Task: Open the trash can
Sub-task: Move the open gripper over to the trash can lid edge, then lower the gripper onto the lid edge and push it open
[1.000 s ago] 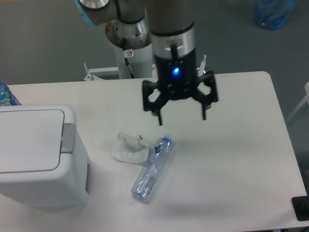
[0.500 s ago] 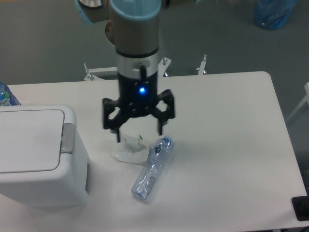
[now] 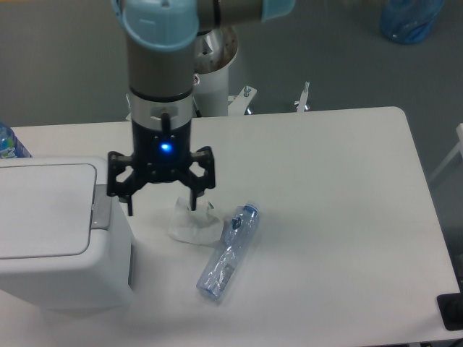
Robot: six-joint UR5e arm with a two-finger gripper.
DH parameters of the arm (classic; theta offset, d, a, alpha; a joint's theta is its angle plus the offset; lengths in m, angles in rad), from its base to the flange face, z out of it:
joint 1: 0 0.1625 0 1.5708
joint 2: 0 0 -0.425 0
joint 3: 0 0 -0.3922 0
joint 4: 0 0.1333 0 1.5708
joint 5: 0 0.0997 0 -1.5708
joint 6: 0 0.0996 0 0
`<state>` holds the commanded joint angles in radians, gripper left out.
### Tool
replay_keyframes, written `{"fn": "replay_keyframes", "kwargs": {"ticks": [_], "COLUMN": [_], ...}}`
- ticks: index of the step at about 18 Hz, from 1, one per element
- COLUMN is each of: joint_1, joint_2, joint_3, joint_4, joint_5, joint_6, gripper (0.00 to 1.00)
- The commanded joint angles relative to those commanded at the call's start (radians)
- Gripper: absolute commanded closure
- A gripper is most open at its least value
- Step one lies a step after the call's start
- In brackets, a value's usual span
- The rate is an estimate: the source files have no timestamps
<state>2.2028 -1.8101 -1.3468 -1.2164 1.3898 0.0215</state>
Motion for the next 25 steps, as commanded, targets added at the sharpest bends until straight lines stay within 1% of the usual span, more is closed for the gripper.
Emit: {"fn": "replay_keyframes", "kwargs": {"ticks": [4, 25], "joint_1": [-0.006, -0.014], "joint_2": [0.003, -0.002], "joint_3": [-0.015, -0.028], "joint_4": [0.000, 0.002], "joint_5": [0.000, 0.002], "joint_6": [0.000, 0.000], "gripper": [0.00, 0.00]}}
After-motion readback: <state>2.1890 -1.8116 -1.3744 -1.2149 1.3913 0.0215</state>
